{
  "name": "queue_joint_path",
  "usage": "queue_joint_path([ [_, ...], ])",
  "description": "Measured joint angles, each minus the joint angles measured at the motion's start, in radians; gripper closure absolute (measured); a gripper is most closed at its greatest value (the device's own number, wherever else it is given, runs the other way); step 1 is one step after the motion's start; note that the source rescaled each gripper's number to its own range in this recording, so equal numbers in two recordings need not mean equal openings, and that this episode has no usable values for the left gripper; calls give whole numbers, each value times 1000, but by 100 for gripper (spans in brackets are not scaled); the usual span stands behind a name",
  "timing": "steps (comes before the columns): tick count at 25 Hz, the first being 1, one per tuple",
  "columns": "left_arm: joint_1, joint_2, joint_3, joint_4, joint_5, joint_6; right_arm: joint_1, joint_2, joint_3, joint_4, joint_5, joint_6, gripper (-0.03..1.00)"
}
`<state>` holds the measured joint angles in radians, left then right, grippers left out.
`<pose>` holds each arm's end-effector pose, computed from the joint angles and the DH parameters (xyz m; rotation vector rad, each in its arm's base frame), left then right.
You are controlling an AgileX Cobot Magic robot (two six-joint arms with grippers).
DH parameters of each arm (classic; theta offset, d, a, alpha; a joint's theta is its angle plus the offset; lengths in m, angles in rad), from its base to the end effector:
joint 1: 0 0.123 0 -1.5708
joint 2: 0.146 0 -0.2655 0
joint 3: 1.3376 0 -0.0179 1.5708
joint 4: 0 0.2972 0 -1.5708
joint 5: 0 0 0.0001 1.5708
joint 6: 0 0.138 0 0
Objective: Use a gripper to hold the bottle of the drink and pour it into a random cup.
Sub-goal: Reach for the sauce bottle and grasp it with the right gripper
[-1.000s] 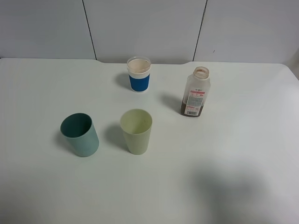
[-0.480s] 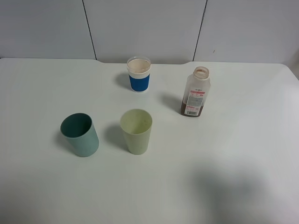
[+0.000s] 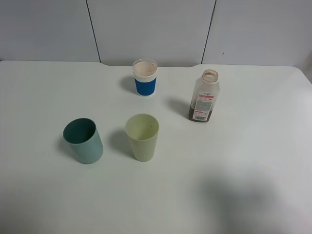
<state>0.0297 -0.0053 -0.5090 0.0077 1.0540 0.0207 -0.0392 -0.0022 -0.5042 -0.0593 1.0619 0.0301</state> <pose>0.0960 0.0038 0.2827 -0.0095 2.0235 0.0411 0.0962 -0.0109 0.2799 0.0736 2.0372 -0.0766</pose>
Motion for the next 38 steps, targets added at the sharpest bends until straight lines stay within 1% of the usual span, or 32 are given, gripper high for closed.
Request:
queue_joint_path([
  [10,0,0,0,0,0,0,18,2,0,1,0,0,-3],
  [14,0,0,0,0,0,0,18,82,-2,1,-2,0,-3],
  [16,0,0,0,0,0,0,18,145,-17,1,-18,0,-3],
  [21,0,0,0,0,0,0,18,328,-90,3,-119,-1,-3],
  [24,0,0,0,0,0,0,18,420,-109,5,-189,-23,-3],
  [29,0,0,0,0,0,0,18,558,-113,7,-294,-47,-3],
  [35,0,0,0,0,0,0,18,738,-113,-1,-392,-49,-3],
  [36,0,0,0,0,0,0,18,738,-113,-1,-392,-49,-3],
  [38,0,0,0,0,0,0,18,809,-113,-2,-435,-49,-3],
])
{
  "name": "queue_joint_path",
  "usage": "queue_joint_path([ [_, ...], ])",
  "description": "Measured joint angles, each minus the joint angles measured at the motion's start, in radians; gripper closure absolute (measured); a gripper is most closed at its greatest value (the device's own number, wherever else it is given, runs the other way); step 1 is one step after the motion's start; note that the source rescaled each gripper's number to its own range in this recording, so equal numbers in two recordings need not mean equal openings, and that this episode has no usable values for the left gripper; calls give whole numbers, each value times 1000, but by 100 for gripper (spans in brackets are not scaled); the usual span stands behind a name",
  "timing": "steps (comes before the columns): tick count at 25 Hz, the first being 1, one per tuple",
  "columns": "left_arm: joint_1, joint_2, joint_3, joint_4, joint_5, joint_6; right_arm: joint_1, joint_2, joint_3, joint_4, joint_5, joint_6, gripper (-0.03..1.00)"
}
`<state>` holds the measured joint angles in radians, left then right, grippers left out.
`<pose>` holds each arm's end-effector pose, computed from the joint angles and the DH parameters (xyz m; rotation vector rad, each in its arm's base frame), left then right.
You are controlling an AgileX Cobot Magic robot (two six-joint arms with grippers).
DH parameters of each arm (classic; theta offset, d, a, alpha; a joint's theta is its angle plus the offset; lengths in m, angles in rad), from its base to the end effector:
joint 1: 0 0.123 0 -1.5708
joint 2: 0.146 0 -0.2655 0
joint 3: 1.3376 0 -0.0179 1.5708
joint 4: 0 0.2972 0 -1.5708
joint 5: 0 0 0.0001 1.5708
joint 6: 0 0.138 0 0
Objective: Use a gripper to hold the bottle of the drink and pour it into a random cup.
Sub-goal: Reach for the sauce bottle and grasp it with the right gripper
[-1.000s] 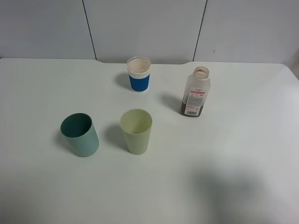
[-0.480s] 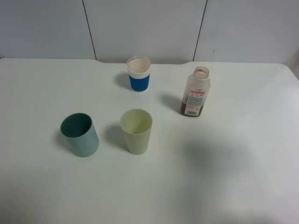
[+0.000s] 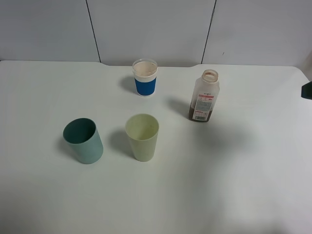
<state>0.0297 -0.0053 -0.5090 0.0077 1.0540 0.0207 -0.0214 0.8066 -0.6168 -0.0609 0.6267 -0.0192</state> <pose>0.0960 0.0038 0.2827 -0.0095 2.0235 0.0411 0.2463 -0.0102 0.2348 -0.0358 2.2999 -0.0874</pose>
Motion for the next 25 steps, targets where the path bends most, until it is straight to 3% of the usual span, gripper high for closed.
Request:
queue_joint_path([
  [5,0,0,0,0,0,0,3,163,0,-14,-95,0,-3],
  [10,0,0,0,0,0,0,48,301,0,-93,-141,4,-3],
  [15,0,0,0,0,0,0,80,387,23,-253,-259,183,-3],
  [22,0,0,0,0,0,0,80,394,124,-623,-413,495,-3],
  [25,0,0,0,0,0,0,80,394,175,-777,-539,634,-3],
])
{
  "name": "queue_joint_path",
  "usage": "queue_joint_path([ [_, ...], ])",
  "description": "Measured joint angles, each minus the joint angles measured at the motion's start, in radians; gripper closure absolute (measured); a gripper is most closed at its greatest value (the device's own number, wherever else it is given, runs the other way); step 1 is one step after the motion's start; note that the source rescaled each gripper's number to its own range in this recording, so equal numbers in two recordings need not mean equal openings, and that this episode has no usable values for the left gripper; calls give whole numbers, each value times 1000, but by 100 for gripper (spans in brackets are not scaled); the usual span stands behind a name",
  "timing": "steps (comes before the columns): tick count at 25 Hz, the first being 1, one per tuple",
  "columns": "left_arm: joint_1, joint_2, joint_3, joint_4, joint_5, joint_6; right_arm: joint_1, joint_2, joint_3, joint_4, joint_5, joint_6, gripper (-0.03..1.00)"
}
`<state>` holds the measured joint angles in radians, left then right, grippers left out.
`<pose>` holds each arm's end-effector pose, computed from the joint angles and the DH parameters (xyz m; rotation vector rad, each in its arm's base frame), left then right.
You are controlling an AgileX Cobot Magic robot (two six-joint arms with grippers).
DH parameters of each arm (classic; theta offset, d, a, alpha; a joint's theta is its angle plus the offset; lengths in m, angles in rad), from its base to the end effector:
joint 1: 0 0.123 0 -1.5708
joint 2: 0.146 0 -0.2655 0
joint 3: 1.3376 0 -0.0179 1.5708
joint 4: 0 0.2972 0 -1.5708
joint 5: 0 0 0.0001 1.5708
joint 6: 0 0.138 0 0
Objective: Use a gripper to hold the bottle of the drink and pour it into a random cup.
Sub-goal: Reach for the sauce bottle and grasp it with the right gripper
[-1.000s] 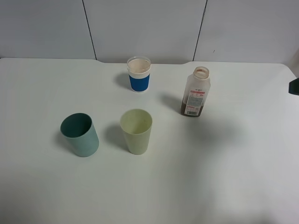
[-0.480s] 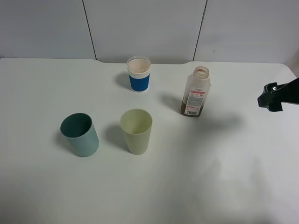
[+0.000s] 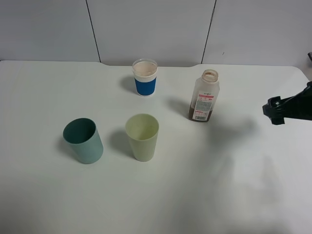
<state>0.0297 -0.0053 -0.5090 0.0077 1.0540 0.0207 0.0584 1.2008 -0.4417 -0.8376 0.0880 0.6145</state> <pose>0.0960 0.0038 0.2827 -0.0095 2.0235 0.0411 0.2873 0.0077 0.1189 -0.2878 2.2869 -0.1588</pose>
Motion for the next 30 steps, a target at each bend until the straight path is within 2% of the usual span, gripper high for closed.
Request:
queue_joint_path([
  [3,0,0,0,0,0,0,0,1,39,-177,-157,88,-3],
  [5,0,0,0,0,0,0,0,4,51,-262,-214,111,-3],
  [9,0,0,0,0,0,0,0,20,53,-313,-241,117,-3],
  [16,0,0,0,0,0,0,0,42,54,-320,-245,60,-3],
  [19,0,0,0,0,0,0,0,43,54,-338,-273,48,0],
  [21,0,0,0,0,0,0,-9,43,54,-386,-311,56,2],
  [25,0,0,0,0,0,0,-65,43,54,-517,-394,168,3],
  [30,0,0,0,0,0,0,-116,65,42,-701,-430,295,3],
])
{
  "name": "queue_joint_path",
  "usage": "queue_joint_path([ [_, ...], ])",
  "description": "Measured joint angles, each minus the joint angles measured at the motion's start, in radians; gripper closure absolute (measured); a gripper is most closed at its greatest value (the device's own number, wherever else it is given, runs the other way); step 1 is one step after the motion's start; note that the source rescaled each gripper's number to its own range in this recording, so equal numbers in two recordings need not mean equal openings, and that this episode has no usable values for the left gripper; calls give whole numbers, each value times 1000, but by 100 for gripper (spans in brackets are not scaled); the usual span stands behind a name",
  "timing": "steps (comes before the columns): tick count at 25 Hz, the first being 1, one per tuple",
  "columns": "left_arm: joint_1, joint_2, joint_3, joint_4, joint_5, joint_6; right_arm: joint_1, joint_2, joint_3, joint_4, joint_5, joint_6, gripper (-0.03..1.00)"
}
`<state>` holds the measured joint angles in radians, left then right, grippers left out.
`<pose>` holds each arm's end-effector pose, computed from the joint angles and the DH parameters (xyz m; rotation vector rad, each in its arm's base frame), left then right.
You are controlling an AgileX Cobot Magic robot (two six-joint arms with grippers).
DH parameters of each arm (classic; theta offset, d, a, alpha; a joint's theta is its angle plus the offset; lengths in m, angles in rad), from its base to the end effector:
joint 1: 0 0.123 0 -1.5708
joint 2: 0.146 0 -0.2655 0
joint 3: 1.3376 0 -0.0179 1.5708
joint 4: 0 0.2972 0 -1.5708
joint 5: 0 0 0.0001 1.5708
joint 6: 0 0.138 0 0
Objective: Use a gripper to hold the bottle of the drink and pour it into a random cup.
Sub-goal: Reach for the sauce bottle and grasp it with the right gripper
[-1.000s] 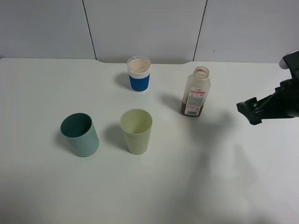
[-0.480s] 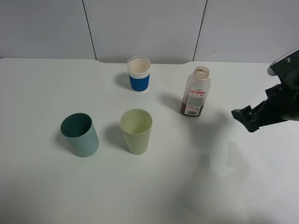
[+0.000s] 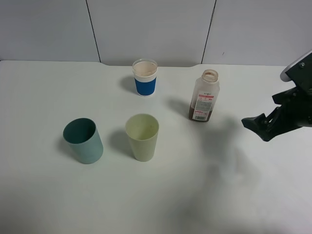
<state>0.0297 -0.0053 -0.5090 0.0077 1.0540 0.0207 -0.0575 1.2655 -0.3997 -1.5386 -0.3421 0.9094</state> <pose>0.0960 0.0038 0.2827 -0.0095 2.0235 0.0411 0.2778 0.0303 0.0989 -0.8005 2.1391 0.0455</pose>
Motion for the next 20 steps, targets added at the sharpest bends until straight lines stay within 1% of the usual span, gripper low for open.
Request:
queue_joint_path([
  [1,0,0,0,0,0,0,-3,17,-11,-49,-1,33,3],
  [2,0,0,0,0,0,0,-3,57,-32,-134,-2,96,3],
  [4,0,0,0,0,0,0,-3,105,-53,-177,-3,157,3],
  [7,0,0,0,0,0,0,-3,167,-86,-195,-4,190,3],
  [14,0,0,0,0,0,0,-3,250,-187,-197,-18,186,3],
  [20,0,0,0,0,0,0,-3,330,-261,-197,-114,98,6],
])
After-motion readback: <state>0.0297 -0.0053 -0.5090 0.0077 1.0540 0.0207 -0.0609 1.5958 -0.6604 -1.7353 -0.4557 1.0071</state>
